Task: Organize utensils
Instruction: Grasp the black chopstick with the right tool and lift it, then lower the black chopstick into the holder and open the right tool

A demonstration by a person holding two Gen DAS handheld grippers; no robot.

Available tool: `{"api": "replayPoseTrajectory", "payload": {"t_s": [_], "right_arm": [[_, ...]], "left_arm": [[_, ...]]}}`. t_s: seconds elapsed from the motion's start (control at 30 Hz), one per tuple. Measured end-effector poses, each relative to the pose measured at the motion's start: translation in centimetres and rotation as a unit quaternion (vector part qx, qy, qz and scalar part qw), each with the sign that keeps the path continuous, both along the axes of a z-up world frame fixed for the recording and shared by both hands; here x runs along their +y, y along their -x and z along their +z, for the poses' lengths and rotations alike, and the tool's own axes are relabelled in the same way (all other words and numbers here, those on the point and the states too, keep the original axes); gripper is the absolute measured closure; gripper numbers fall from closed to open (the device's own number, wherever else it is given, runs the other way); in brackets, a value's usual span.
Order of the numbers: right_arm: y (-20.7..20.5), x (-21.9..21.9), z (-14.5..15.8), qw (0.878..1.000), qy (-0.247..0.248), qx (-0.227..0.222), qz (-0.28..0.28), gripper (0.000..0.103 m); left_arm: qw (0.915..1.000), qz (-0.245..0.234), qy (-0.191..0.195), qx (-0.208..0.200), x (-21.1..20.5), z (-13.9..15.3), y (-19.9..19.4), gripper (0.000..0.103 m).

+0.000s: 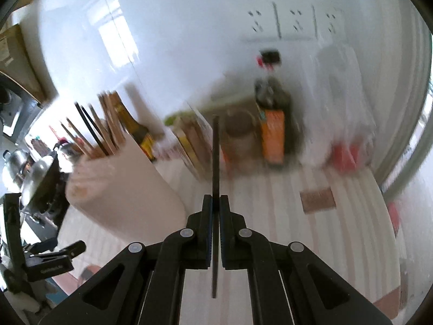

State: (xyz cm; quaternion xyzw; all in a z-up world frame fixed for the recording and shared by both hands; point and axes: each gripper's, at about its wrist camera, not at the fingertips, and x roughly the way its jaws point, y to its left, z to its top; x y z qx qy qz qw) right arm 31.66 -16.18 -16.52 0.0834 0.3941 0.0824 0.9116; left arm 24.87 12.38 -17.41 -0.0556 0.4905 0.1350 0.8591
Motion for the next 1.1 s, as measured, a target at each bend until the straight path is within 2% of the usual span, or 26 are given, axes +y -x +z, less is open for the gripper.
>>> {"api": "replayPoseTrajectory", "payload": {"t_s": [0.2,0.4,0.6,0.7,0.83,1.1], "right_arm": [[-2.1,2.3,6.9,0.997,-0.016,-0.074,0.016,0.099],[-3.3,5.5,13.8,0.989,-0.019,-0.145,0.036,0.099],[-4.3,8.9,18.3,0.981,-0.018,-0.187,0.053,0.099],[-4.9,10.6,19.2,0.978,-0.014,-0.197,0.06,0.099],[-6.0,12.2,18.9,0.978,-0.006,-0.196,0.068,0.099],[-8.2,13.1,15.2,0.983,-0.005,-0.171,0.063,0.099]], "left_arm": [[0.9994,0.007,-0.015,-0.031,1.9,4.5,-1.8,0.0],[0.9987,-0.009,0.006,-0.05,2.9,8.6,-4.6,0.0],[0.9977,-0.05,0.015,-0.043,2.4,9.8,-7.5,0.0],[0.997,-0.068,0.015,-0.032,2.2,9.7,-8.8,0.0],[0.9967,-0.078,0.016,-0.018,2.3,9.1,-9.6,0.0],[0.997,-0.074,0.023,0.001,3.4,7.5,-10.6,0.0]]}}
